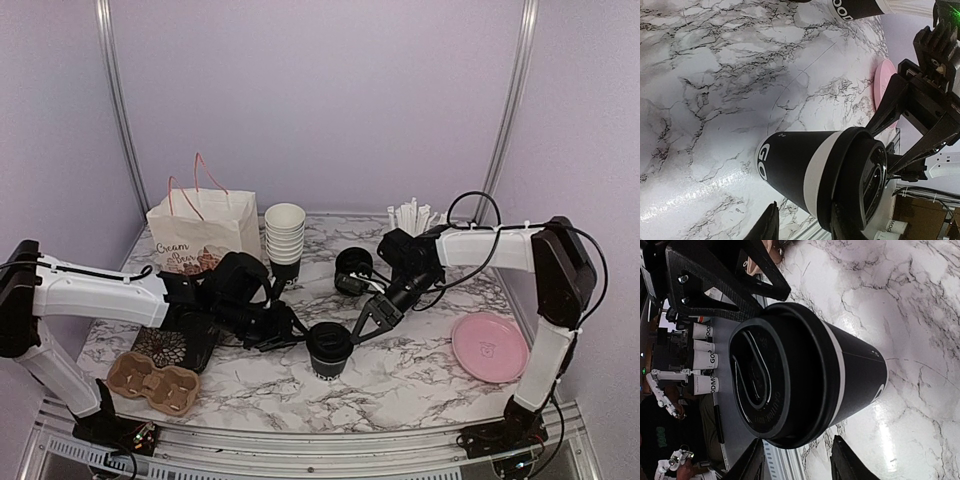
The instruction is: Pack the takeout coffee
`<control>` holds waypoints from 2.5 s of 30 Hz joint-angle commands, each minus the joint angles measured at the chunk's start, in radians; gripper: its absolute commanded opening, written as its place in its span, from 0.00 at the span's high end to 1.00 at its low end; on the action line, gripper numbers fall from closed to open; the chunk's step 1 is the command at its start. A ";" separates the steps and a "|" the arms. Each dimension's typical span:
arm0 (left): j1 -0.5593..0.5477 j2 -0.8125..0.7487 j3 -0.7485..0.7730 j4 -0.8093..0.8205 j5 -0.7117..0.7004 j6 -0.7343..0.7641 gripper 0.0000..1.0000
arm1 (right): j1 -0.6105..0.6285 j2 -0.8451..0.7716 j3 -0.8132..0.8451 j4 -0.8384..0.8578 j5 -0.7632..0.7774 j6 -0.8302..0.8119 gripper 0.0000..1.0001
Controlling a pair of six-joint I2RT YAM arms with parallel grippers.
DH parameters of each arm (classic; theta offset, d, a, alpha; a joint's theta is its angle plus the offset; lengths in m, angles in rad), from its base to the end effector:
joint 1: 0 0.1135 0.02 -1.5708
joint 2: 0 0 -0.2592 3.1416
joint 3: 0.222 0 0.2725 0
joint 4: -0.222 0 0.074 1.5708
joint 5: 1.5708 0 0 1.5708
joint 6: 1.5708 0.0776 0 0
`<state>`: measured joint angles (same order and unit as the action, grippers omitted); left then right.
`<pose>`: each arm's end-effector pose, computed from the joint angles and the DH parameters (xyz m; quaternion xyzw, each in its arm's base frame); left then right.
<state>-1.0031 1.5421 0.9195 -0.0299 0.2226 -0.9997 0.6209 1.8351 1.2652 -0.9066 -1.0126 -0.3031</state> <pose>0.1912 -0.3317 0.1754 0.0507 0.8908 -0.4246 0.1536 0.2502 0.2599 0.1562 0.4098 -0.7718 -0.4848 0.0359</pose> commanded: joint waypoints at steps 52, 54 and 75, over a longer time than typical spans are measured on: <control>-0.049 -0.026 0.097 -0.192 -0.013 -0.024 0.68 | -0.065 -0.034 0.205 0.001 0.226 -0.017 0.57; -0.048 -0.036 0.116 -0.196 -0.028 -0.005 0.63 | -0.065 -0.052 0.220 -0.027 0.193 -0.044 0.54; -0.045 -0.282 0.154 -0.256 -0.589 0.417 0.11 | 0.234 -0.223 0.061 0.106 0.572 -0.408 0.07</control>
<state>-1.0500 1.2640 1.0946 -0.2684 -0.3172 -0.6220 0.8356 1.5951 1.3243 -0.8391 -0.5354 -0.6868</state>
